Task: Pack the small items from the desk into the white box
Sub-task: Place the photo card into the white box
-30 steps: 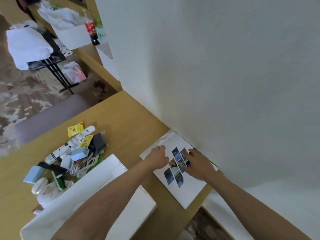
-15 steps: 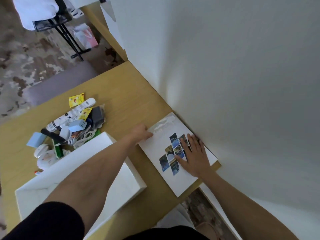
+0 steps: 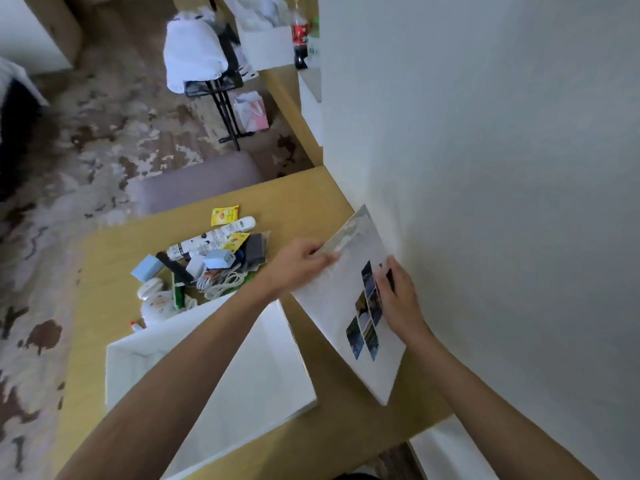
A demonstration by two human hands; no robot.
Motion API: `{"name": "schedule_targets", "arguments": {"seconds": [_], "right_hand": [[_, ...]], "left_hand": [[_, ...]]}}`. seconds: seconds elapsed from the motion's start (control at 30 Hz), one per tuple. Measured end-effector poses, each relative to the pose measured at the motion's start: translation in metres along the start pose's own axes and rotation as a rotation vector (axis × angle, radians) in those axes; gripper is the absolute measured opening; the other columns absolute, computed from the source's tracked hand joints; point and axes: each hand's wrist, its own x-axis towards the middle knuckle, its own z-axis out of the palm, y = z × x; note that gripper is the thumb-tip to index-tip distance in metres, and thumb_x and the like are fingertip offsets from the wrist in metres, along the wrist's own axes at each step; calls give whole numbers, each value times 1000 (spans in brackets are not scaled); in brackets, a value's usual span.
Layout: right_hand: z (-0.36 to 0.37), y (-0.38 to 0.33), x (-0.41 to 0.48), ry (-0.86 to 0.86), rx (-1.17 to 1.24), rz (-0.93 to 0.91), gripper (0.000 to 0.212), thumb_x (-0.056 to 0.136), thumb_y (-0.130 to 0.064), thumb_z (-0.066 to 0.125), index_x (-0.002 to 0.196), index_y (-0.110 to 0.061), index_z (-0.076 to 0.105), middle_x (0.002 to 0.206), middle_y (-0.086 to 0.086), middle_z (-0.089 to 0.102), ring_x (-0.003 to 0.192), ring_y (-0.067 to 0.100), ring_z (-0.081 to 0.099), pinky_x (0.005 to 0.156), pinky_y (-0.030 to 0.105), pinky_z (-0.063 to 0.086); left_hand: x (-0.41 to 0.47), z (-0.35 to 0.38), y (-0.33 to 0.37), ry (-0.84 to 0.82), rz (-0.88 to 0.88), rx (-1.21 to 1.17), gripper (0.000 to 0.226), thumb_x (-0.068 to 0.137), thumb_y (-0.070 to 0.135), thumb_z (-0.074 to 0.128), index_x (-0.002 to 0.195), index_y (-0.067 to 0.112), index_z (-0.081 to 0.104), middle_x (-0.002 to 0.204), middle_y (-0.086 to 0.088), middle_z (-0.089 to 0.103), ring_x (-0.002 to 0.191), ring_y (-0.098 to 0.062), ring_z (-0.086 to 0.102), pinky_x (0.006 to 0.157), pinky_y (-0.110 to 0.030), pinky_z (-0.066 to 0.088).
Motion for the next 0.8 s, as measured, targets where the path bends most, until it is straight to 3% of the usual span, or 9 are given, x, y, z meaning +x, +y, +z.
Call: {"name": "schedule_targets", "arguments": {"seconds": [0.1,0.2,0.3,0.33,0.4,0.5,0.6,0.7,0.8], "right_hand": [[15,-58,26,-17,32,-101,44,89,-71,34,97,-33,55,96,-15,62,98,9,59,84,31,46],[31,-110,46,-142,2,-206,57,81,-80,40,117,-38,56,100,-17,62,95,-2,58,83,25,46],[51,-169,59,-407,-179,-330,47,78,-82,43,103,-44,54,88,-20,59,81,-8,58,74,23,44],[60,-189,60,-531,-260,-369,39,81,-78,45,97,-43,51,88,-22,58,82,-8,57,74,24,43],[79,-220,59,-721,-361,-440,31,91,-57,54,115,-37,54,109,-25,59,103,-1,57,82,26,44],[105,-251,49,-781,-423,-575,34,97,-30,57,129,-19,52,124,-5,61,113,18,59,86,31,48],[125,-265,32,-776,-400,-680,34,96,-23,58,130,-19,55,122,-2,64,106,14,60,90,34,50],[138,-270,22,-828,-432,-694,35,95,-20,60,130,-20,56,125,-1,63,110,15,59,94,33,49],[147,-269,16,-888,-563,-711,32,95,-23,60,127,-24,58,122,-2,64,108,17,60,94,41,49]], "left_hand": [[-52,-47,-17,220,8,-185,33,87,49,60,81,17,66,69,7,62,62,-7,61,55,-22,48],[-108,-85,-42,385,48,-273,32,89,47,60,66,25,62,57,16,55,51,1,52,47,-11,39],[-160,-108,-68,515,71,-362,36,90,43,60,65,17,54,58,14,46,52,-4,44,46,-13,34],[-175,-113,-77,556,77,-403,36,90,40,60,66,16,54,59,12,46,52,-5,45,46,-15,34],[-201,-120,-94,631,85,-464,29,93,33,59,67,20,60,61,13,54,53,-5,51,48,-15,40],[-234,-124,-123,688,6,-489,33,89,42,61,82,10,62,74,-1,62,67,-17,61,59,-29,48],[-255,-130,-151,657,-104,-417,47,84,53,60,93,7,52,81,-4,58,74,-19,60,66,-35,48],[-262,-140,-160,568,-113,-336,25,89,35,63,108,25,51,95,1,64,81,-15,66,72,-33,55],[-260,-157,-159,619,-66,-371,58,88,16,66,132,34,33,98,-4,60,79,-19,63,71,-37,55]]}}
